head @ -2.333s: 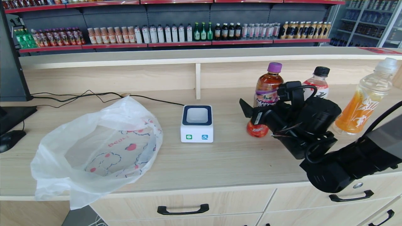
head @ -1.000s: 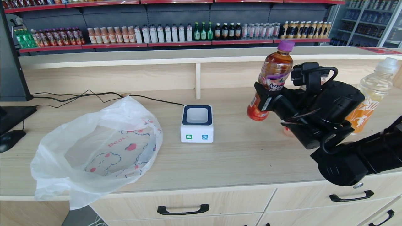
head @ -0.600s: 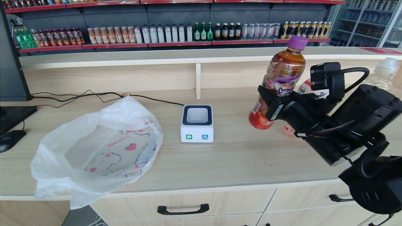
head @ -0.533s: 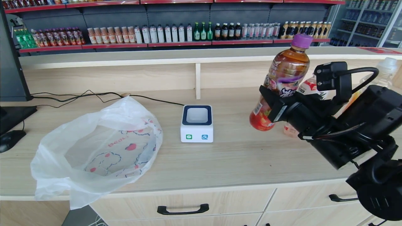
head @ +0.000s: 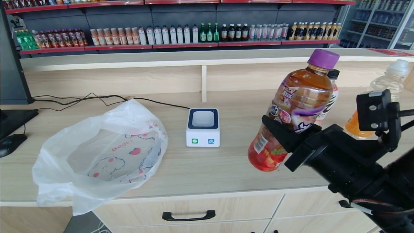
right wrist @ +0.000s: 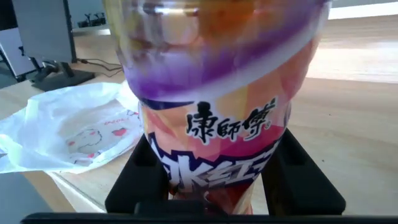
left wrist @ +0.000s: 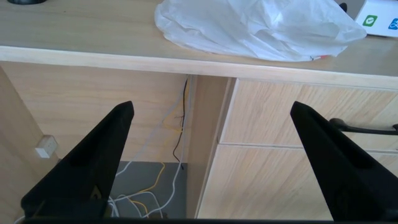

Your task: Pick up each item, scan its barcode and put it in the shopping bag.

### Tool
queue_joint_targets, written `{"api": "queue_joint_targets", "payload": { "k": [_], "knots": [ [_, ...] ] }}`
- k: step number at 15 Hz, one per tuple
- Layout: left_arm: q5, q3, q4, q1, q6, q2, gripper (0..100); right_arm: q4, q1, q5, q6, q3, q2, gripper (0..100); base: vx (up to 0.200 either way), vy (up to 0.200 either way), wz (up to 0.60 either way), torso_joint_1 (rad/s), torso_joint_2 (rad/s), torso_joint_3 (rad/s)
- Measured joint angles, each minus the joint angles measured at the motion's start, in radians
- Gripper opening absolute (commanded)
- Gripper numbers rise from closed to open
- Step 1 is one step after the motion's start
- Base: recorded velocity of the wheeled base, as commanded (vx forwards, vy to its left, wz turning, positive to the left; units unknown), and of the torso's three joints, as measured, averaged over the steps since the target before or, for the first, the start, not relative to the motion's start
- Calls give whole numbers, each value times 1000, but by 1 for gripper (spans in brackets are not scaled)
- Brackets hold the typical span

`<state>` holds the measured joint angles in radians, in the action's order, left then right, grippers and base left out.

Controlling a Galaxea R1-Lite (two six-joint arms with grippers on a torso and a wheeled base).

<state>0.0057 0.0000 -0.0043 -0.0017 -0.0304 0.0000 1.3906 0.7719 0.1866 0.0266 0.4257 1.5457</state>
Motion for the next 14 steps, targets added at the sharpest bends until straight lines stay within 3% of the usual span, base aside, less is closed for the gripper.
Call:
{"api": "queue_joint_targets", "payload": {
  "k": [5,9,14],
  "knots": [
    [0,0,0,1,0,0,100,96,103,-47,66,-75,-19,0,0,0,0,0,0,0],
    [0,0,0,0,0,0,100,103,269,-67,66,-154,-36,0,0,0,0,0,0,0],
    [0,0,0,1,0,0,100,147,330,-67,290,-215,-40,0,0,0,0,0,0,0]
  ]
}}
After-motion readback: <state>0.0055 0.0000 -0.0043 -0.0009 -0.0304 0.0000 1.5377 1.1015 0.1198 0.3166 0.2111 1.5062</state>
